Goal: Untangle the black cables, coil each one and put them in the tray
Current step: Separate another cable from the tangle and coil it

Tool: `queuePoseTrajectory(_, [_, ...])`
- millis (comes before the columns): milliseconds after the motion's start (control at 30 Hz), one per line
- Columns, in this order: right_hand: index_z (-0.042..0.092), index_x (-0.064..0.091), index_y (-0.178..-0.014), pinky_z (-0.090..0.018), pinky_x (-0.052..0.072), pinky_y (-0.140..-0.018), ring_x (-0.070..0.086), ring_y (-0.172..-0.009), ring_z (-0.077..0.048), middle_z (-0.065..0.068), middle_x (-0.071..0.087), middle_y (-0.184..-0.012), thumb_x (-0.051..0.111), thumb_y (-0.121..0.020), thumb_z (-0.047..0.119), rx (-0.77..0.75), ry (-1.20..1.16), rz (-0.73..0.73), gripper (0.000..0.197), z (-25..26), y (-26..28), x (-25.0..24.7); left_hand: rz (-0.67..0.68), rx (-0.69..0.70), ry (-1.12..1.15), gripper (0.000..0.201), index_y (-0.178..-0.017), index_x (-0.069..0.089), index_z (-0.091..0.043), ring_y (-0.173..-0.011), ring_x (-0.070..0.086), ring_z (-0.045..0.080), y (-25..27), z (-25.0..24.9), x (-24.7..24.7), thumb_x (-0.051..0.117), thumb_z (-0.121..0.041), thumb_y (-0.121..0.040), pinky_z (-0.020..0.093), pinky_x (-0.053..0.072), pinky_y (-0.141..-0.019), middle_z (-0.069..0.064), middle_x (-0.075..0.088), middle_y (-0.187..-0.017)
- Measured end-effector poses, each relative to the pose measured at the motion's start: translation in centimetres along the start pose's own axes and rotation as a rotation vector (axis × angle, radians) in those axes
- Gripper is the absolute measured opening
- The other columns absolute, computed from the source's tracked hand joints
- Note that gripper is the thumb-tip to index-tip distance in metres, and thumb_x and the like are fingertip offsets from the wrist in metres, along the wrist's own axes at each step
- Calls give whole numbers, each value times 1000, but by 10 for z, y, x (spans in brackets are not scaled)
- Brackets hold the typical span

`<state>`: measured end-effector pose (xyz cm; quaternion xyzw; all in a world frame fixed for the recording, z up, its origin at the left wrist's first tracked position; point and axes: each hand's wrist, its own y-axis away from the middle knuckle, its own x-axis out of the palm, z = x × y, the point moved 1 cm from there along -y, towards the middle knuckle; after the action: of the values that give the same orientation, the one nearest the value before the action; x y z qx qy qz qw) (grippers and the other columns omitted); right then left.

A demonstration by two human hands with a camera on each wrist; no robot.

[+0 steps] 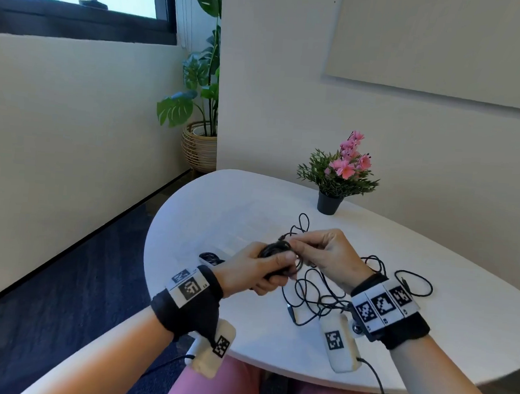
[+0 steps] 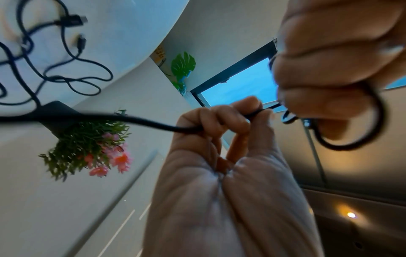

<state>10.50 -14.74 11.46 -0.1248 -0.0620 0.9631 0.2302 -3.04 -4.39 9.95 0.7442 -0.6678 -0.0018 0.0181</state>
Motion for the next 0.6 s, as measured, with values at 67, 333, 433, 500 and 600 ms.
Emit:
queuePoseTrajectory(67, [5,71,-97,-13,35,-47,43,-47,-3,1,65,-59,59,-87,-1,26,-12,-30,17,-10,3,-1,-97,29,198,32,-80,53,-13,-45,29,7,-2,-2,-8,47,-41,-93,17,22,-43,-4,40,-57])
queuePoseTrajectory(333, [20,72,-95,-15,47,-81,63,-71,1,6,69,-68,61,-90,10,-9,252,-162,16,-23,12,-12,-498,-180,229,42,-100,64,-2,-62,61,11,-10,7,-32,45,-40,-97,20,44,-51,11,69,-91])
queuePoseTrajectory(433, [19,72,-97,-11,47,-77,63,-73,0,6,69,-69,61,-90,12,-15,267,-148,15,-19,11,-12,-566,-137,336,43,-106,62,-1,-84,67,19,-16,9,-30,42,-38,-99,23,50,-64,16,70,-102])
queuePoseTrajectory(500, [19,71,-101,-6,42,-67,59,-64,6,8,68,-68,58,-91,10,1,289,-64,18,-19,14,-5,-622,-74,419,44,-105,62,-3,-101,63,26,-21,8,-32,37,-39,-100,31,51,-81,14,68,-107])
queuePoseTrajectory(600, [23,71,-99,-15,36,-51,43,-45,-3,10,64,-60,51,-96,12,70,348,122,23,-35,22,16,-638,-4,448,46,-101,59,-7,-109,60,25,-26,7,-34,29,-43,-101,44,42,-99,12,65,-115])
